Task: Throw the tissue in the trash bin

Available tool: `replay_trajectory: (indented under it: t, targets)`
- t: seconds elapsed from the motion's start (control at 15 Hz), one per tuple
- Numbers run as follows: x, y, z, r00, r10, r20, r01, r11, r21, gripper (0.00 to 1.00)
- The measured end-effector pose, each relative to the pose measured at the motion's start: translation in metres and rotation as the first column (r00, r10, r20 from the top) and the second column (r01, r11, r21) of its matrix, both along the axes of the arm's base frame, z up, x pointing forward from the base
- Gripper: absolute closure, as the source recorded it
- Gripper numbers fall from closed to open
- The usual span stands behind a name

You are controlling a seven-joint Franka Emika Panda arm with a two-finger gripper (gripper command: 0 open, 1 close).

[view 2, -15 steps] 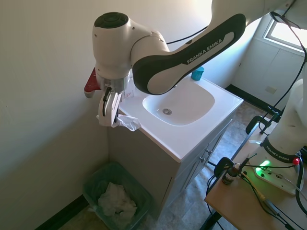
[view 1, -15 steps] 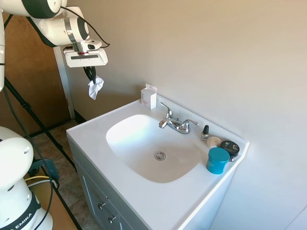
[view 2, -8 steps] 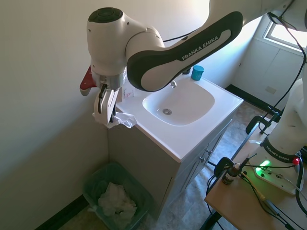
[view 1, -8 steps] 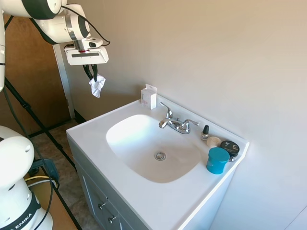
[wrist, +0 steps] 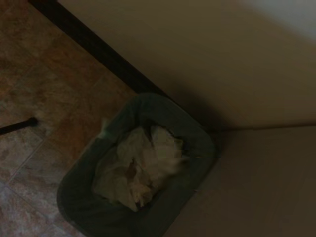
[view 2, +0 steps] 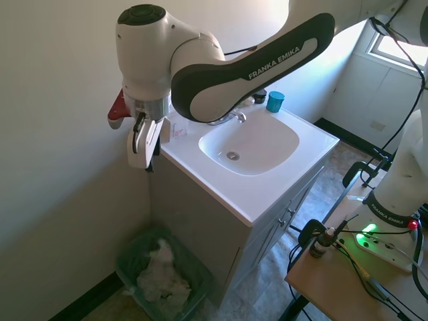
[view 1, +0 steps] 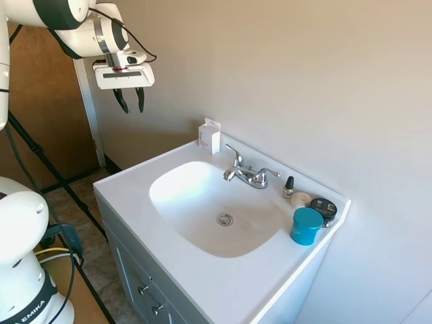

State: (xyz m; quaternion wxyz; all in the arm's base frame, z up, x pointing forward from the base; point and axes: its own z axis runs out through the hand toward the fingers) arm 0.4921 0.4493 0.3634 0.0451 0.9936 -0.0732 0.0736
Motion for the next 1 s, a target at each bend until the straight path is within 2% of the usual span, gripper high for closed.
replay_trajectory:
  t: [0.47, 0.73, 1.0]
  targets:
    - [0.009, -0.006, 0.007, 1.0, -0.029, 0.011, 0.029, 1.0, 0.009, 0.0]
    - [0.027, -0.045, 0.033, 0.989, -0.141, 0.047, 0.14, 0.99, 0.02, 0.0]
    - [0.012, -0.095, 0.04, 0.964, -0.262, 0.049, 0.263, 0.965, -0.008, 0.0]
